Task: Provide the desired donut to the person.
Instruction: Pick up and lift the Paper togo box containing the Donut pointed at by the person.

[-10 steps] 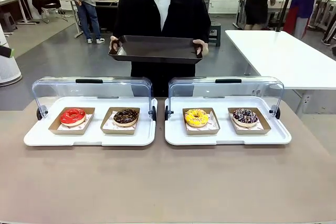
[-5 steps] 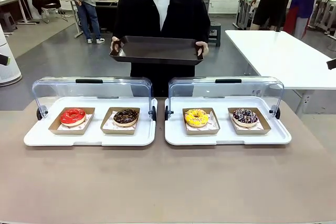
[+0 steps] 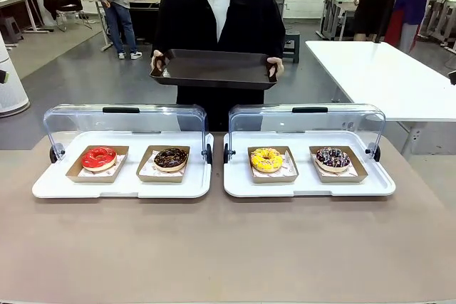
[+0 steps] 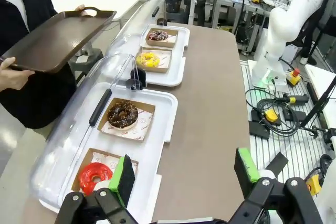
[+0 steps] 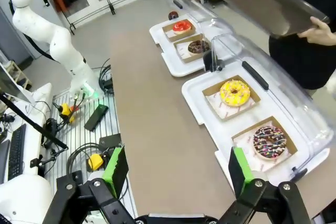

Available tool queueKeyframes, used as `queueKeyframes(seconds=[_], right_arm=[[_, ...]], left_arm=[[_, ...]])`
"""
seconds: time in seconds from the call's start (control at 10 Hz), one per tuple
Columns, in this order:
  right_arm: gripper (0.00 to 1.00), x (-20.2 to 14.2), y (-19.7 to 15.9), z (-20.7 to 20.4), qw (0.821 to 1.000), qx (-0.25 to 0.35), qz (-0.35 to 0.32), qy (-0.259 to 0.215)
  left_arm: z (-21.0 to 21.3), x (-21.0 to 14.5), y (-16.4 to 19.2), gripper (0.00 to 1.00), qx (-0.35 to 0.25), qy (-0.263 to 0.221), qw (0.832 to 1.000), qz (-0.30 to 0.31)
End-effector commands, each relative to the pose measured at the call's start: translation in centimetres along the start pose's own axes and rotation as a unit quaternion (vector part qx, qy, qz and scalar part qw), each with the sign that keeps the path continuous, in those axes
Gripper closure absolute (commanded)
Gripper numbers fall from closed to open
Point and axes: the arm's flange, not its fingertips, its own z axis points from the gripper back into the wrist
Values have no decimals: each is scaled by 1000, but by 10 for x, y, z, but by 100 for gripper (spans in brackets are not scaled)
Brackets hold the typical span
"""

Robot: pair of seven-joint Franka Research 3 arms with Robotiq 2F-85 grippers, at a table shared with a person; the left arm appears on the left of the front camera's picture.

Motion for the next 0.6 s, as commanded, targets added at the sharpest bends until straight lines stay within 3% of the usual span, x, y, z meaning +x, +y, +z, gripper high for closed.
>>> queueKeyframes(seconds=[0.0,0.5], right_arm=[[0,-2,-2,-5,1000,6,13,-3],[0,0,0,0,1000,0,0,0]], left_arm=[[-6,-2,-8,0,18,-2,1000,9],[0,0,0,0,0,0,1000,0]])
